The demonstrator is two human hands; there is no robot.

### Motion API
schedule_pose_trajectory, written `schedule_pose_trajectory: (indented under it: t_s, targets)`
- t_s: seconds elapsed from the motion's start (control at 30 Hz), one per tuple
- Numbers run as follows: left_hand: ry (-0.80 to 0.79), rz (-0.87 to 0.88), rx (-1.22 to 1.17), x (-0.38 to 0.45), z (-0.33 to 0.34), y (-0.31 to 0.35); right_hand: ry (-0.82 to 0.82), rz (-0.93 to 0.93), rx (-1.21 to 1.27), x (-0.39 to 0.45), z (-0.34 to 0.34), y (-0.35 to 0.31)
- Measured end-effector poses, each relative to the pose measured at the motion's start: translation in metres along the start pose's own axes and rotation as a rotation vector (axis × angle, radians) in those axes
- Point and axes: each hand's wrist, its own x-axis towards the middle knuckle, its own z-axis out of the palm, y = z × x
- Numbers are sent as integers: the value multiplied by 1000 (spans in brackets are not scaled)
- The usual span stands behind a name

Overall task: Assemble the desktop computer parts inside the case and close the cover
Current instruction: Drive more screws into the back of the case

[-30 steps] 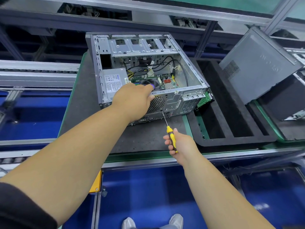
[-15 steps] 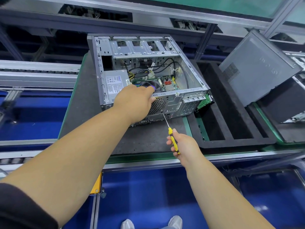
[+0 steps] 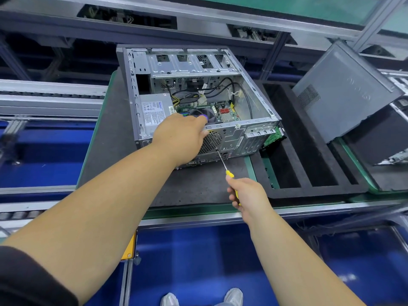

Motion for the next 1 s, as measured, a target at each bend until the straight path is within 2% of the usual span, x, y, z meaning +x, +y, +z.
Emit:
schedule_pose_trajectory:
  t_s: [0.2, 0.33, 0.43, 0.63, 0.77, 1.0]
  targets:
    - [-4, -12, -10, 0, -1, 1, -24, 113, -32, 2, 3, -7]
    - [0, -16, -13, 0, -1, 1, -77, 195, 114, 4, 1, -6]
    - [1, -14, -5, 0, -1, 1, -63, 151, 160, 3, -1, -3]
    - [-3, -8, -2, 0, -2, 1, 68, -4, -33, 9, 0, 5]
    - [-5, -10, -1, 0, -3, 1, 82, 69, -28, 11, 4, 0]
    - [-10, -11, 4, 1, -1, 1, -29, 133, 111, 7, 0, -3]
